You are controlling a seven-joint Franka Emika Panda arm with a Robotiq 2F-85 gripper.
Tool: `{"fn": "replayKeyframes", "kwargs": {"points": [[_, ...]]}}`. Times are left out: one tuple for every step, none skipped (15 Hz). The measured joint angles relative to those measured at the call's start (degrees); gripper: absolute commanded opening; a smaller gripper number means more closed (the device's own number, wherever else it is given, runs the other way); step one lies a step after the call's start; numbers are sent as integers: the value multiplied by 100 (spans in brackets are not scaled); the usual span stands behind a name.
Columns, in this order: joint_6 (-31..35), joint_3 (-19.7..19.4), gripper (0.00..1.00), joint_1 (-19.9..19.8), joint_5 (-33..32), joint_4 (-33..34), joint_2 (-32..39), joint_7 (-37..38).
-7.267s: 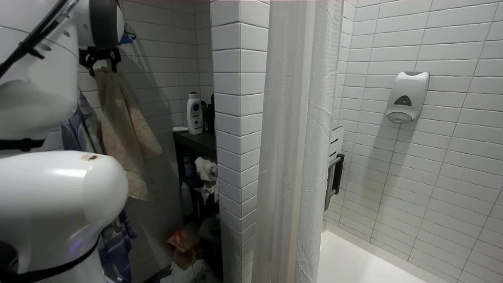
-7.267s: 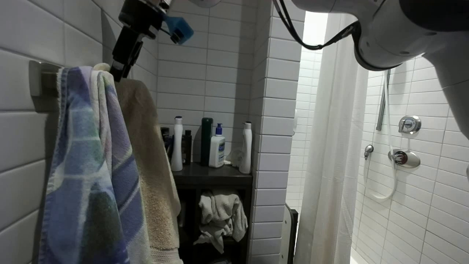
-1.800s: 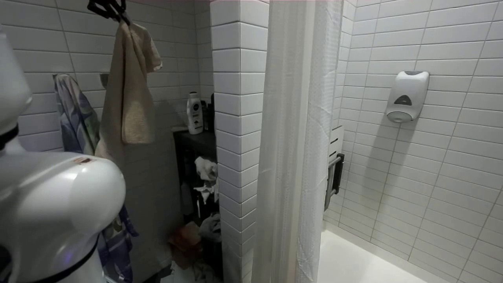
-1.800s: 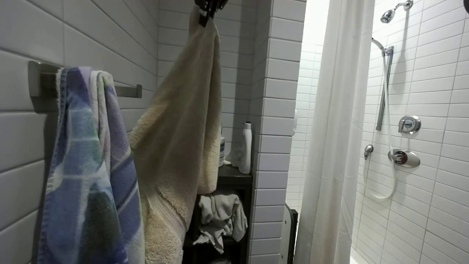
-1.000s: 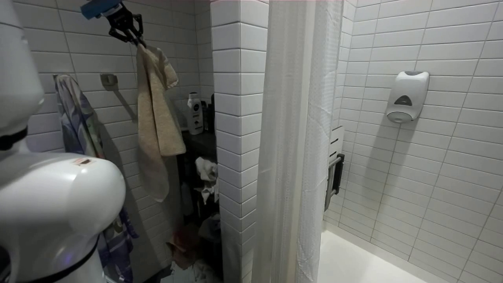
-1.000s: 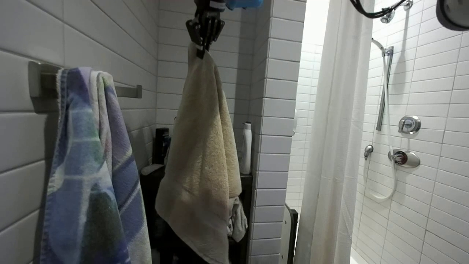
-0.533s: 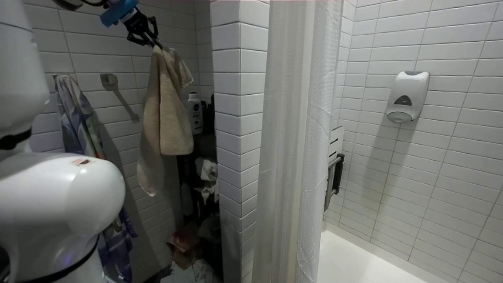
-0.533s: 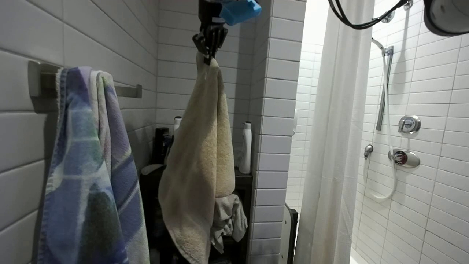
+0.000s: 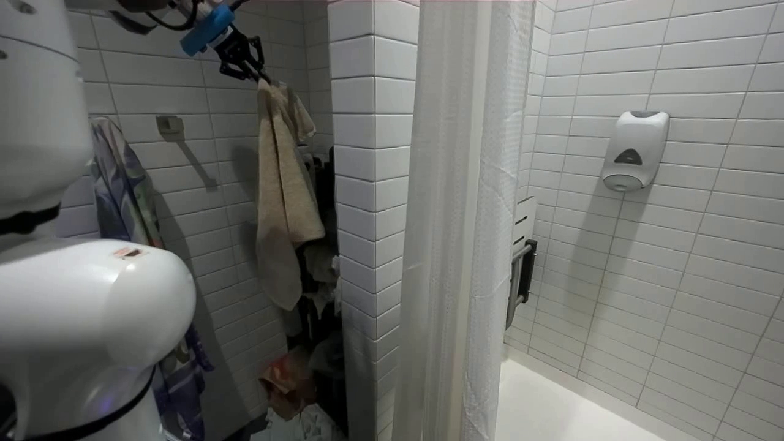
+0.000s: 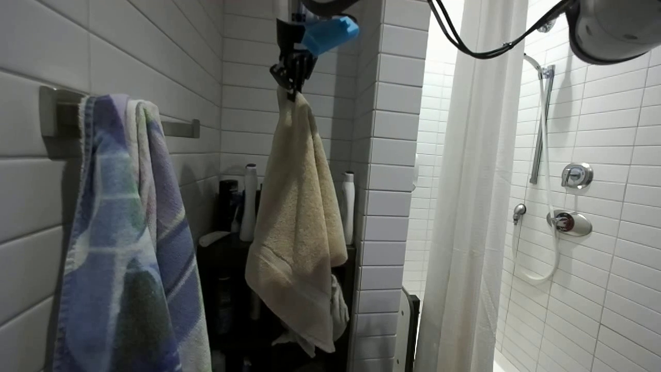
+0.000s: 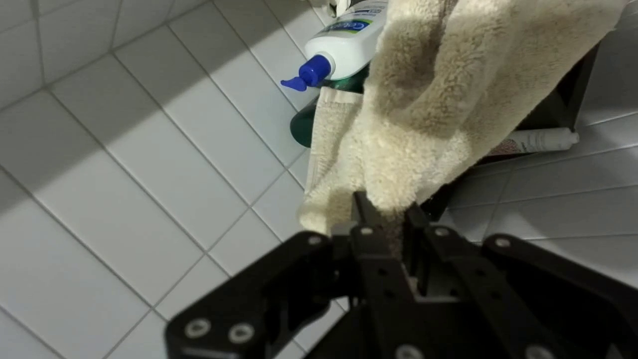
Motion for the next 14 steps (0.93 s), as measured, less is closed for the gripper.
{"fn": "replayKeyframes", "kwargs": {"points": [[2,-41,4,3,0,118,107,0],[3,-82,4,11,1,234,214,-1],[4,-120,4,15,3,353,326,-2],[6,-154,4,19,6,463,432,-4],[7,-195,4,34,13,569,532,-7],[9,-232,4,52,26,667,631,-14],[10,-241,4,57,28,744,720,-20],[10,-238,4,58,29,793,792,-24],[10,-230,4,60,40,826,861,-25],[11,-220,4,62,53,842,917,-25],[11,-204,4,63,75,843,963,-26],[11,-188,4,63,101,843,1002,-31],[10,-172,4,64,125,843,1038,-38],[10,-156,4,64,161,842,1068,-41]]}}
